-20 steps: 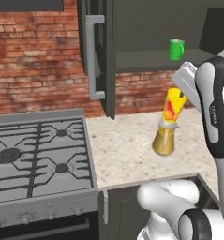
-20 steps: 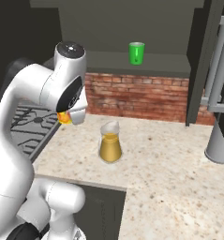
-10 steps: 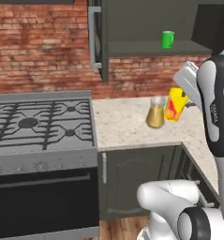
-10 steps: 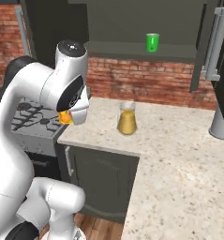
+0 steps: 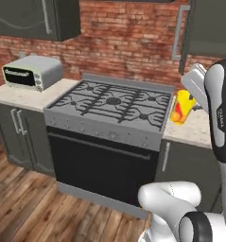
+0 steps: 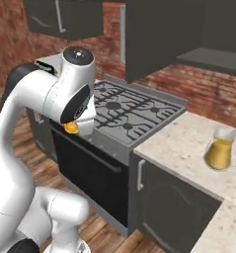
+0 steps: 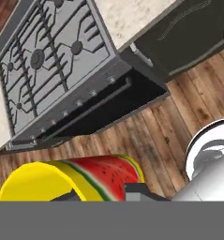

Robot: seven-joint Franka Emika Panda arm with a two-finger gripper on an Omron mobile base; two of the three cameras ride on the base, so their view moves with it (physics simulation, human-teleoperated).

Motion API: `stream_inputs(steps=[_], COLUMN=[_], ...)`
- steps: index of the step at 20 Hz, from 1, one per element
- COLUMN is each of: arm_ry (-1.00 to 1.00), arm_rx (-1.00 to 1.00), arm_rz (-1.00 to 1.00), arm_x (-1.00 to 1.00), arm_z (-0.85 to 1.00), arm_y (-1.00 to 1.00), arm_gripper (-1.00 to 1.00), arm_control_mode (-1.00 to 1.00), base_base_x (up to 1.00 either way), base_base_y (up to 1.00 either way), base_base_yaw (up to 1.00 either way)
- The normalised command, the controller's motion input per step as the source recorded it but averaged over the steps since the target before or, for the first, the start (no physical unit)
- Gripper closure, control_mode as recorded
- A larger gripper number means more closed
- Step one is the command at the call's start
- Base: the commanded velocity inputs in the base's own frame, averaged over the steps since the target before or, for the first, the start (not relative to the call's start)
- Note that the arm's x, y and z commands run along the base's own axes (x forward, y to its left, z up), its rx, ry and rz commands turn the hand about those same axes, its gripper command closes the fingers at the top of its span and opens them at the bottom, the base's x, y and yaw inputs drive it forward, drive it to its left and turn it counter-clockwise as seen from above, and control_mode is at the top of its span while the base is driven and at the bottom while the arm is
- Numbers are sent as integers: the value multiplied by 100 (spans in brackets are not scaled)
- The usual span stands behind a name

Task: There is a tray on the dining counter. Grab the cup, mug, and pitcher and place them on the tray. The pitcher may be placed next to the tray if it cannot fit the tray.

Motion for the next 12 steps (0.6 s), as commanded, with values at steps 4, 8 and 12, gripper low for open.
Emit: stream_inputs(steps=[4, 8, 12], arm_ry=[0, 0, 0], arm_rx=[0, 0, 0], arm_rz=[0, 0, 0], arm_x=[0, 0, 0], arm_z=[0, 0, 0], arm_y=[0, 0, 0], arm_gripper=[100, 100, 100], arm_control_mode=[100, 100, 100], base_base_x=[4, 17, 16], base_base_y=[41, 18, 4], base_base_yaw=[96, 98, 99])
